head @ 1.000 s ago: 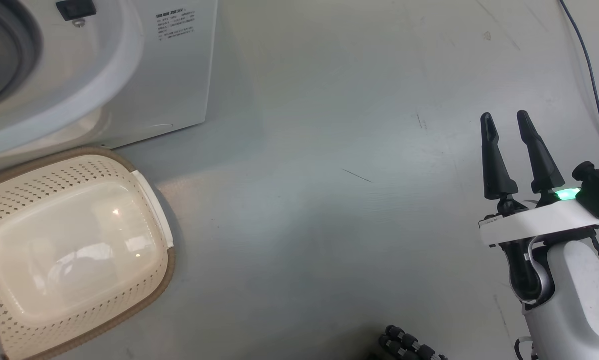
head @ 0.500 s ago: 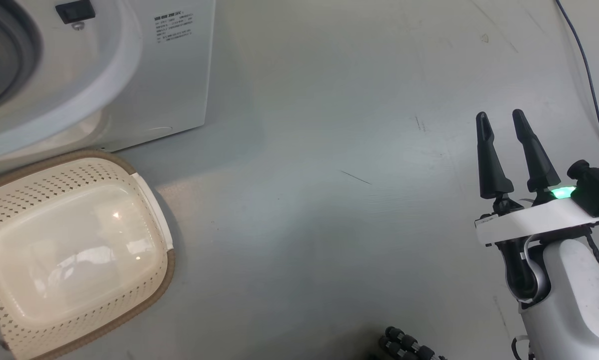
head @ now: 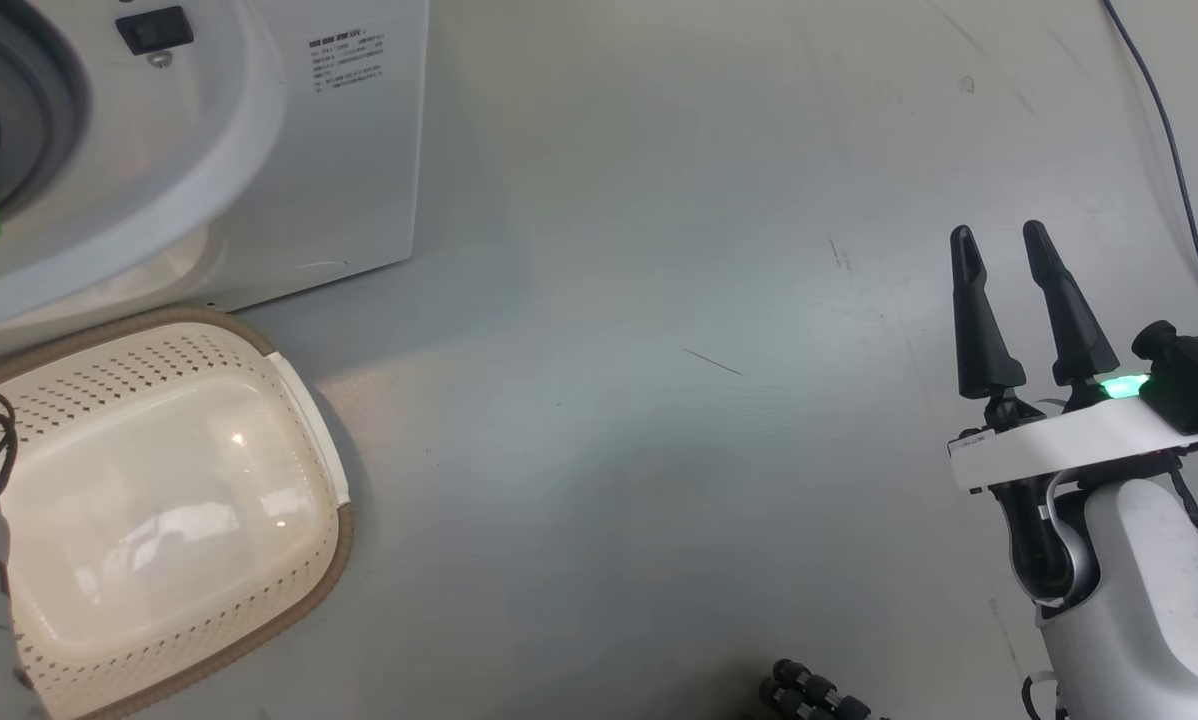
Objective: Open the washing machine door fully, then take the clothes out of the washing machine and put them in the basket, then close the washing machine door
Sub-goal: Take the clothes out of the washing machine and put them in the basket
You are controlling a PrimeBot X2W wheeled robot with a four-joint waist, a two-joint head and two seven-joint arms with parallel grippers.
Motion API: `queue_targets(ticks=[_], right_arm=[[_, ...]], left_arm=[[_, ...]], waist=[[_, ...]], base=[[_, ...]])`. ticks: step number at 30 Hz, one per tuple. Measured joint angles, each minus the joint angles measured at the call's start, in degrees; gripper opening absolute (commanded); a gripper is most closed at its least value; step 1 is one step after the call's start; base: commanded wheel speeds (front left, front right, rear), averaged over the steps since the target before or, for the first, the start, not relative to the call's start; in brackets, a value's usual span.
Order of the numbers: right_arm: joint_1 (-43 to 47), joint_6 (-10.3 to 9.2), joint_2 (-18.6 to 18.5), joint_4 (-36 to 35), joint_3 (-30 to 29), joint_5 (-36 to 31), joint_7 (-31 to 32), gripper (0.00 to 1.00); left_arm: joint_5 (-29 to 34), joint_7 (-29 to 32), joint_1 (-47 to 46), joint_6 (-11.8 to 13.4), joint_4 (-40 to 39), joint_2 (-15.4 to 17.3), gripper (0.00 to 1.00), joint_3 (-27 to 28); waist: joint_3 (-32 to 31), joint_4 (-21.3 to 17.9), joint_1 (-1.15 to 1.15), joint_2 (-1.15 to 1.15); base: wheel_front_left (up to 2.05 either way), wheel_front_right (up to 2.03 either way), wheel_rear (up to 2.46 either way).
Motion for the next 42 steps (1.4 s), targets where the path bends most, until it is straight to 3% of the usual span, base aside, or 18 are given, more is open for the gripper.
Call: queue_targets(ticks=[9, 26, 33, 42], right_arm=[[0.0, 0.00, 0.0, 0.4, 0.0, -0.6, 0.0, 1.00], [1.9, 0.00, -1.5, 1.9, -2.2, -2.8, 0.0, 1.00], [3.9, 0.00, -2.1, 2.2, -2.7, -3.5, 0.0, 1.00], [6.9, 0.00, -2.0, 2.9, -2.7, -4.1, 0.0, 1.00]], left_arm=[[0.6, -5.2, 1.1, -3.0, 2.0, -1.3, 0.00, -1.9], [0.4, -17.5, 11.8, -9.5, 2.0, -6.2, 0.00, -5.0], [2.1, -22.3, 16.4, -10.5, 0.5, -7.5, 0.00, -7.3], [3.1, -23.8, 21.9, -10.8, -3.6, -8.5, 0.00, -8.5]], waist=[[-2.9, 1.2, 0.00, 0.00], [-11.8, 6.0, 0.00, 0.00], [-15.5, 9.5, 0.00, 0.00], [-20.4, 14.3, 0.00, 0.00]], base=[[0.00, 0.00, 0.00], [0.00, 0.00, 0.00], [0.00, 0.00, 0.00], [0.00, 0.00, 0.00]])
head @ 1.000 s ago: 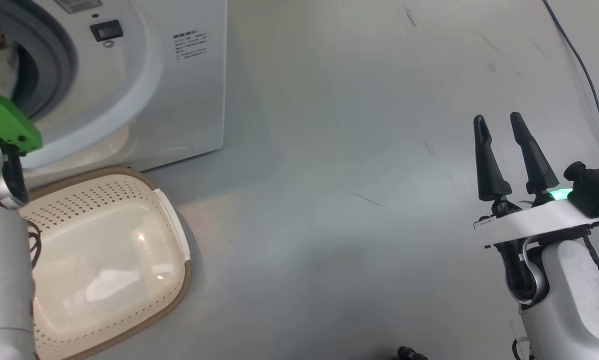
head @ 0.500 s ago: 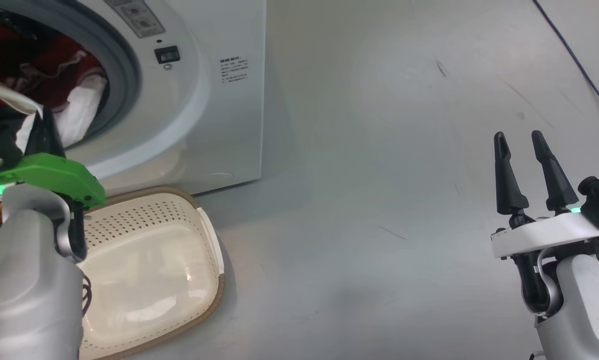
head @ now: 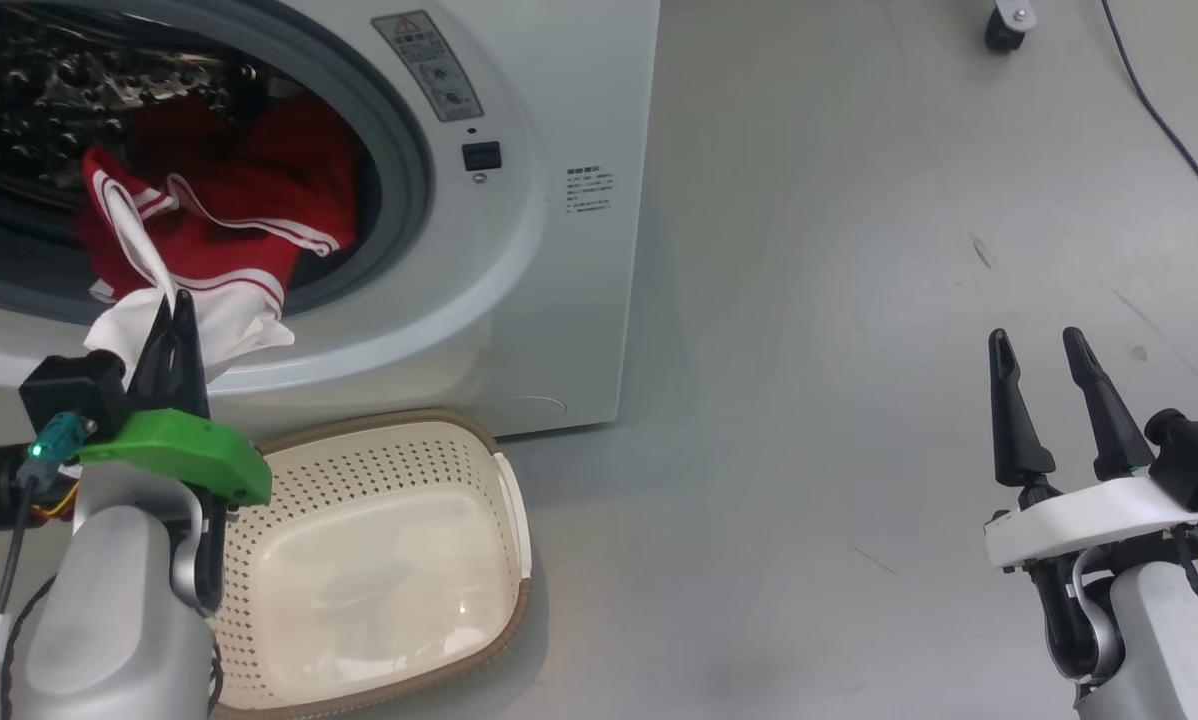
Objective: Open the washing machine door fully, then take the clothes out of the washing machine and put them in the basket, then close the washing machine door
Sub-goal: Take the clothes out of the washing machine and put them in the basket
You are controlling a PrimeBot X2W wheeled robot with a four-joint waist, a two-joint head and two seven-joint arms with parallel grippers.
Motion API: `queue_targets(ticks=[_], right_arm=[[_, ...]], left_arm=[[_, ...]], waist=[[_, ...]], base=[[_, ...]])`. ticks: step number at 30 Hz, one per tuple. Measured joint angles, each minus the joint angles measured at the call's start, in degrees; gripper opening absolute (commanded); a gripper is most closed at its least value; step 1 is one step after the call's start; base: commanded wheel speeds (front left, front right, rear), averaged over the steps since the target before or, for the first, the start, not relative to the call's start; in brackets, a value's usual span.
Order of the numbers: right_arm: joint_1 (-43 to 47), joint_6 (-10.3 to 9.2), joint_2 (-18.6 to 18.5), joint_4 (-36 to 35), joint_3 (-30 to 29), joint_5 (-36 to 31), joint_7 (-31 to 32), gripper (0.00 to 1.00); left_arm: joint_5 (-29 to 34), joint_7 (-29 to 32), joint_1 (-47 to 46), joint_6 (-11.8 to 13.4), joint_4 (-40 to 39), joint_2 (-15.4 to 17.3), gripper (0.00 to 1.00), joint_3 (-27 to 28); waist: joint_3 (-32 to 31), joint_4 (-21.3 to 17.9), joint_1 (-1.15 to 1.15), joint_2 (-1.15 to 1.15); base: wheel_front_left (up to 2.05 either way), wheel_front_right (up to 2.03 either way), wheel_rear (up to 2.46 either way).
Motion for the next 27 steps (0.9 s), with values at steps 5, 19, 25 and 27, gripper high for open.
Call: queue_targets(ticks=[5, 19, 25, 27], right_arm=[[1.1, 0.00, 0.2, 0.3, 0.5, -0.7, 0.0, 1.00], [2.8, 0.00, 0.8, 0.6, 1.8, -1.5, 0.0, 1.00], [2.8, 0.00, 1.1, 0.6, 2.0, -1.5, 0.0, 1.00], [2.8, 0.00, 1.1, 0.6, 2.0, -1.5, 0.0, 1.00]], left_arm=[[-0.1, -0.5, 3.1, 0.0, -3.1, 0.0, 0.00, 0.5], [-0.5, -0.7, 6.4, -2.0, -24.8, 0.1, 0.00, 2.0], [-0.3, -0.7, 7.5, -2.3, -33.9, 0.4, 0.00, 2.0], [-0.1, -0.7, 7.6, -2.3, -36.4, 0.4, 0.00, 2.0]], waist=[[-2.6, 2.3, 0.00, 0.00], [-7.2, 5.0, 0.00, 0.00], [-7.4, 4.7, 0.00, 0.00], [-7.4, 4.5, 0.00, 0.00]], base=[[0.00, 0.00, 0.00], [0.00, 0.00, 0.00], [0.00, 0.00, 0.00], [0.00, 0.00, 0.00]])
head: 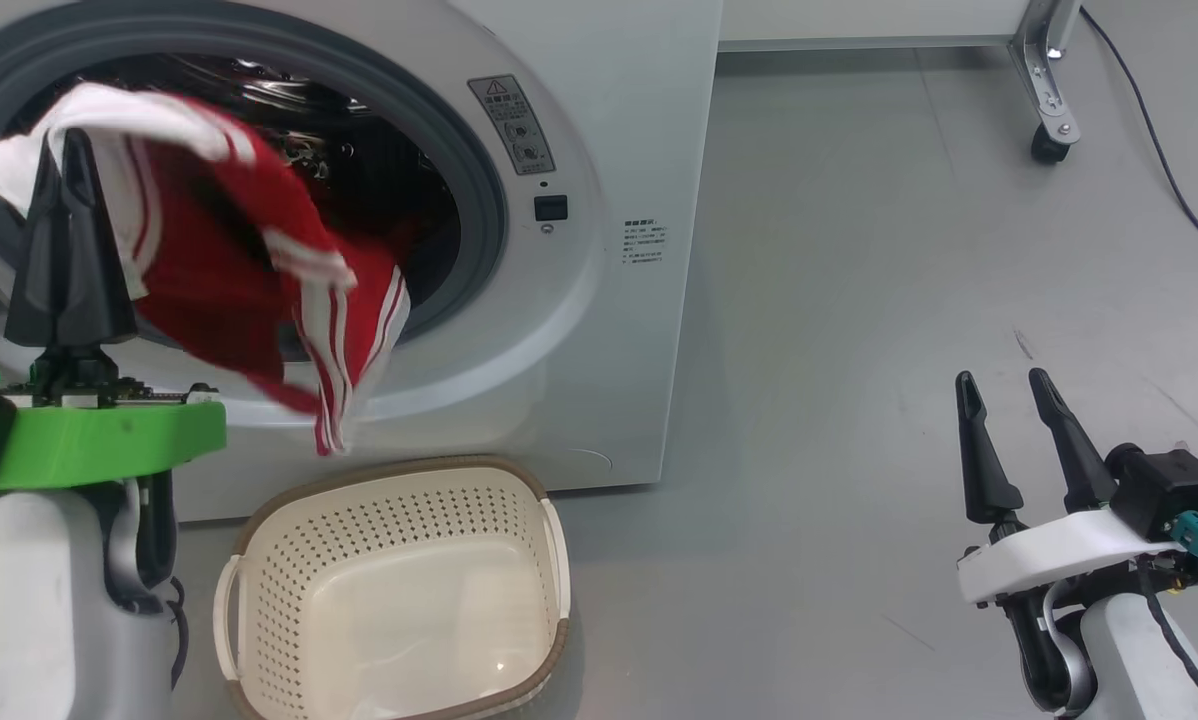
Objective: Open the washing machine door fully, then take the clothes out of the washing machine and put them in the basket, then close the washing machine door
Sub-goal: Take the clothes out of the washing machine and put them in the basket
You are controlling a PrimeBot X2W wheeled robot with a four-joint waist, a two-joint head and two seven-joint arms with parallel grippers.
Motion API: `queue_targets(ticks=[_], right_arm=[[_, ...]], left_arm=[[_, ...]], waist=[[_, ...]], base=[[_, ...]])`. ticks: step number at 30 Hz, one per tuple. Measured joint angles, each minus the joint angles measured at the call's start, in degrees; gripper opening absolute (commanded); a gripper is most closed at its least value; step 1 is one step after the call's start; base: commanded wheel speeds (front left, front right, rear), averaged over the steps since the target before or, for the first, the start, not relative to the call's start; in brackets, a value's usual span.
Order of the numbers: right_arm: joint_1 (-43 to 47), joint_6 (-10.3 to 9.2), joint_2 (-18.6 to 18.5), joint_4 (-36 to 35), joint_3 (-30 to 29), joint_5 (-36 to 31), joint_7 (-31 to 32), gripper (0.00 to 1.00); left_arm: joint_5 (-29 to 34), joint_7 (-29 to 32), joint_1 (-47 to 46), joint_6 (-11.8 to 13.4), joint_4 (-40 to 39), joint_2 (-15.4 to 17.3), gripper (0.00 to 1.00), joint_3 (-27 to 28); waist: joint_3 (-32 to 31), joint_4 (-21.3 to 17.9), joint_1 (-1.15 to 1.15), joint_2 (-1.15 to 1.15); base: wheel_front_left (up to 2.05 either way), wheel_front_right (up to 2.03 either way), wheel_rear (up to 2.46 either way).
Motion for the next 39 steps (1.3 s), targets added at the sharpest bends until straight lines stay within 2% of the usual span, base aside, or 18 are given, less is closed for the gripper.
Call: queue_targets(ticks=[10, 15, 25, 28, 39], right_arm=[[0.0, 0.00, 0.2, 0.0, -0.1, -0.1, 0.0, 1.00], [0.0, 0.00, 0.3, 0.0, -0.1, -0.2, 0.0, 1.00], [0.0, 0.00, 0.3, -0.1, 0.5, -0.4, 0.0, 1.00], [-0.1, 0.00, 0.2, -0.1, 0.8, -0.4, 0.0, 1.00], [-1.6, 0.00, -0.3, -1.3, 0.8, -0.3, 0.0, 1.00]], left_arm=[[-1.1, -0.3, 1.4, 0.0, -10.0, -0.5, 0.00, -0.1], [-1.0, -0.3, 2.6, 0.0, -10.9, -0.4, 0.00, -2.2], [-2.5, 1.6, 12.7, -0.2, -1.8, 0.7, 0.00, -8.7], [-2.3, 2.8, 14.2, -0.3, 0.7, 1.7, 0.00, -9.2], [-1.4, 5.2, 15.2, -0.3, 9.1, 1.8, 0.00, -9.0]], waist=[[-0.2, -0.6, 0.00, 0.00], [-0.2, -0.7, 0.00, 0.00], [1.2, -1.3, 0.00, 0.00], [2.0, -1.7, 0.00, 0.00], [6.0, -3.9, 0.00, 0.00]], base=[[0.00, 0.00, 0.00], [0.00, 0.00, 0.00], [0.00, 0.00, 0.00], [0.00, 0.00, 0.00], [0.00, 0.00, 0.00]])
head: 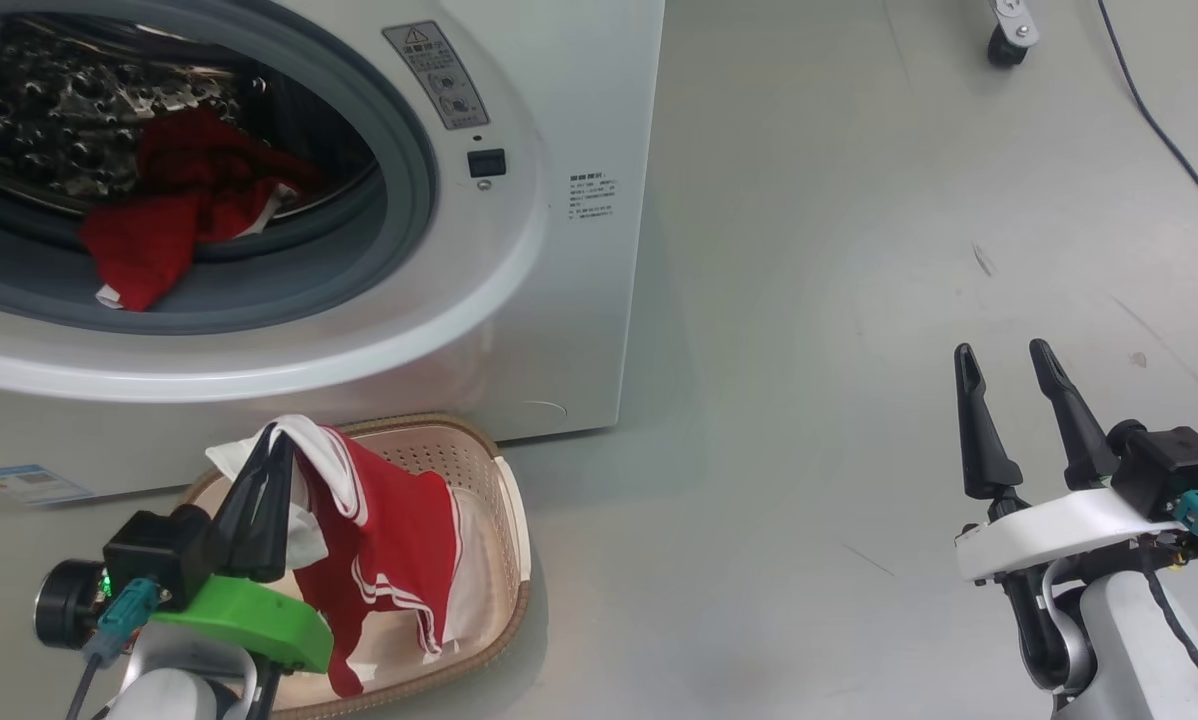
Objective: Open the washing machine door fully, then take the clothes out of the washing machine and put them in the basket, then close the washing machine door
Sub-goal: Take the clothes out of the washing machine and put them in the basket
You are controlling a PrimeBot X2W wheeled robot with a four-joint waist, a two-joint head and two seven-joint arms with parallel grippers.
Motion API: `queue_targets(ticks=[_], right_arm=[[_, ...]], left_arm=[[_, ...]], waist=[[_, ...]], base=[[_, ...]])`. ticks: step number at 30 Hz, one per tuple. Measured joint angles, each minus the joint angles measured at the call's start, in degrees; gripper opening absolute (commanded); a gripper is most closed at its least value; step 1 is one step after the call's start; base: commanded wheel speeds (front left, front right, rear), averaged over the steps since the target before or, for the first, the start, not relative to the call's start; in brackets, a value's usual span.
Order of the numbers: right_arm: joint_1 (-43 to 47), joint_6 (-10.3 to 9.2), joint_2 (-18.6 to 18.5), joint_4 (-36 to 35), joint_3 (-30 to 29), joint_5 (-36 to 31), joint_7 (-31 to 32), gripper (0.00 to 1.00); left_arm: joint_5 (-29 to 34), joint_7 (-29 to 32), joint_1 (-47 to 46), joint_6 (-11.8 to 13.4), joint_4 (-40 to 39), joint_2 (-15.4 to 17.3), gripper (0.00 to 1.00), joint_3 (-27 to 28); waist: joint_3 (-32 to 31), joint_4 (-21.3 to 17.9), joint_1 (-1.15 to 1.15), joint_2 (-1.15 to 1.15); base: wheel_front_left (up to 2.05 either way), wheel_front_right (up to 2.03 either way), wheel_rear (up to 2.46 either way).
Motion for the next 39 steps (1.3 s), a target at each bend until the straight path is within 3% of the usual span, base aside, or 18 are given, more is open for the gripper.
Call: queue_targets(ticks=[27, 39], right_arm=[[-5.7, 0.00, -2.0, -2.8, -1.8, 2.0, 0.0, 1.00], [-6.4, 0.00, -2.7, -2.6, -2.1, 2.0, 0.0, 1.00]], left_arm=[[1.2, 3.1, -13.2, 5.4, 22.6, -0.2, 0.00, 3.5], [0.9, 3.2, -15.2, 7.4, 34.3, -0.7, 0.00, 4.6]], waist=[[15.4, -6.3, 0.00, 0.00], [17.0, -6.9, 0.00, 0.00]], base=[[0.00, 0.00, 0.00], [0.00, 0.00, 0.00]])
